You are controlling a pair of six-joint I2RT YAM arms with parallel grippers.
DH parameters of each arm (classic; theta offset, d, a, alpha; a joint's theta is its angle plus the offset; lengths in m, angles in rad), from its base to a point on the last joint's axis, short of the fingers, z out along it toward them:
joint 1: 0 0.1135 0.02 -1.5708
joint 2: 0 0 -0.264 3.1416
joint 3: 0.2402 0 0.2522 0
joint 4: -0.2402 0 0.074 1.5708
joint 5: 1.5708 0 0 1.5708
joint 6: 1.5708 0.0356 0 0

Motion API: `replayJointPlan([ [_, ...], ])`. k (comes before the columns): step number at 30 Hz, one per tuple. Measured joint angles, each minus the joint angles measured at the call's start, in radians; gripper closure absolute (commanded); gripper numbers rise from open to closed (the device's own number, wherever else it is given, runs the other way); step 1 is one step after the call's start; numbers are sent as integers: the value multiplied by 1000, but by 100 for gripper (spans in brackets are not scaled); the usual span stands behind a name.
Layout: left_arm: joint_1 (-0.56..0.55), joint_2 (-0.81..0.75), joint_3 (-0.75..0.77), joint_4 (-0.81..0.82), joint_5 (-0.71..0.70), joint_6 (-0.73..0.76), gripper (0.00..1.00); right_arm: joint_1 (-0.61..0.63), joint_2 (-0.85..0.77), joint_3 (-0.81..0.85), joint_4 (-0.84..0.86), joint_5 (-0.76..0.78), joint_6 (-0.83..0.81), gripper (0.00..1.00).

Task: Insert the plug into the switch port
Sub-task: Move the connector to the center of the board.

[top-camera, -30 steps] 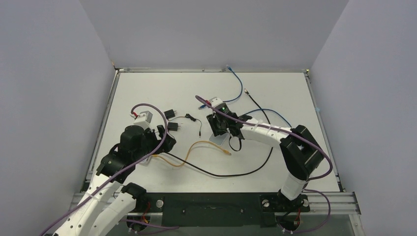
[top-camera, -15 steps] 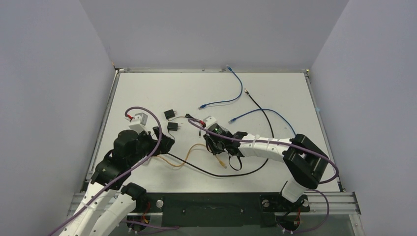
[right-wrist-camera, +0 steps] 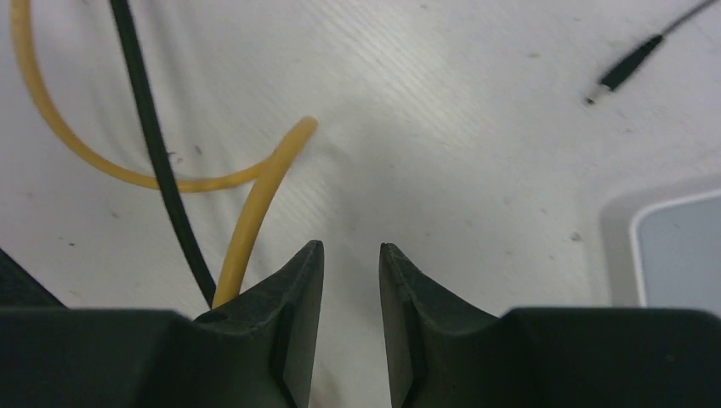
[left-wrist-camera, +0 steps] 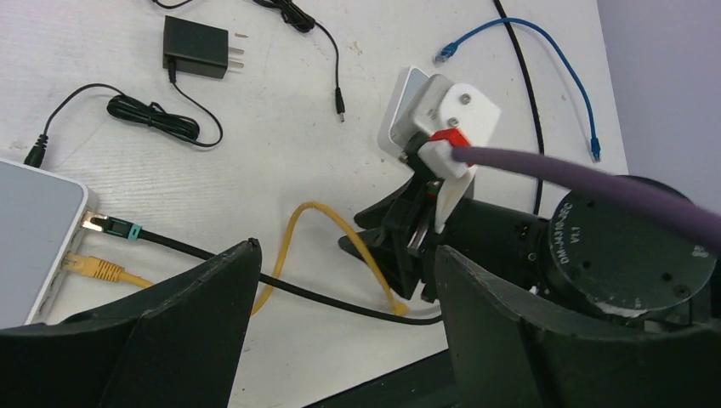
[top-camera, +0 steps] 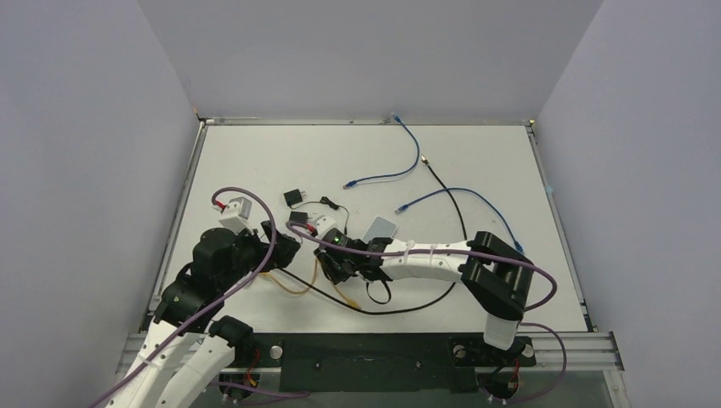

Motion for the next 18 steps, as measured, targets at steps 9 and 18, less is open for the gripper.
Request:
replayJointPlan([
  [9, 0, -76, 0, -56, -111, -31, 28, 71, 154, 164, 19, -110, 45, 72],
  [18, 0, -109, 0, -92, -200, -55, 28, -23, 124, 164, -33, 11, 28, 60],
])
